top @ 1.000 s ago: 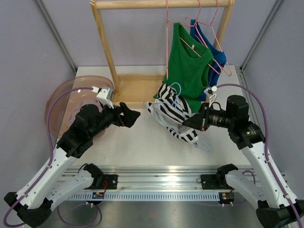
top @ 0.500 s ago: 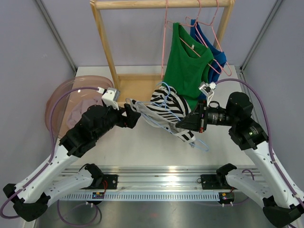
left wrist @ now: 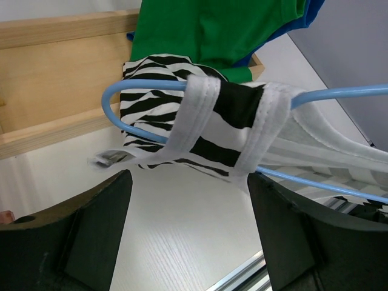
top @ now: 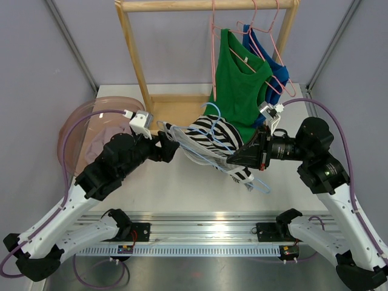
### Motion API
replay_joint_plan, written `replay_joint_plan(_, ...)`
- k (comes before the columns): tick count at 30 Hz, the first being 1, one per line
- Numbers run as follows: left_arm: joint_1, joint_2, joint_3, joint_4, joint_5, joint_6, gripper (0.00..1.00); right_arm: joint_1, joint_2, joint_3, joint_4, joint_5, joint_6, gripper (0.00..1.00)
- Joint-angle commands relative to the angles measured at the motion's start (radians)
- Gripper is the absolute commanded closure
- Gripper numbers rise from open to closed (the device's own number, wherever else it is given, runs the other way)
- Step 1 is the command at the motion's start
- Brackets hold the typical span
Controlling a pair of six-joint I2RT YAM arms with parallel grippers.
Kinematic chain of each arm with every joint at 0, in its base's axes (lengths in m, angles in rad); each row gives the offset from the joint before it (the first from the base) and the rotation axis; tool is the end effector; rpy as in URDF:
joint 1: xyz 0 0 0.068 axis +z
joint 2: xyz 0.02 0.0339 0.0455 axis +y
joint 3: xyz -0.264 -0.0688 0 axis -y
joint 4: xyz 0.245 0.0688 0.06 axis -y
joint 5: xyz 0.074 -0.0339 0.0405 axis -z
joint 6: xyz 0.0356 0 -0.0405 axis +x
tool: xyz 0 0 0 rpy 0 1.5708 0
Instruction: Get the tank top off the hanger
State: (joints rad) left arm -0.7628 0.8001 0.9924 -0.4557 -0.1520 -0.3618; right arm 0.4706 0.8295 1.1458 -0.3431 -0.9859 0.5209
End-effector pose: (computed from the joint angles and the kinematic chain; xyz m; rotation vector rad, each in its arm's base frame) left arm 0.1270 -0.1139 0.3802 0.2666 1.8617 -0.6458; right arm 0.1198 0.0943 0.4389 -0.8024 1.6331 1.5086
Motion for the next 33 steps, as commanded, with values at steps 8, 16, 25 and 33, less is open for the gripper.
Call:
replay_joint_plan(8,-0.012,-0.032,0.035,0.114,0.043,0.026,0.14,0.01,0.017,0.055,-0.016,-0.011,-0.028,1.0)
replay_joint_plan(16,-0.012,0.002,0.035,0.117,-0.064,0.034,0.37,0.011,-0.007,0.042,0.038,-0.062,0.005,1.0)
replay_joint_plan(25,-0.012,-0.005,0.057,0.034,-0.242,-0.021,0.9,0.01,0.0,0.062,-0.2,0.023,-0.194,1.0)
replay_joint_plan(33,-0.01,-0.029,0.141,-0.236,-0.702,-0.192,1.0,0.01,-0.061,-0.026,-0.166,-0.094,-0.289,1.0)
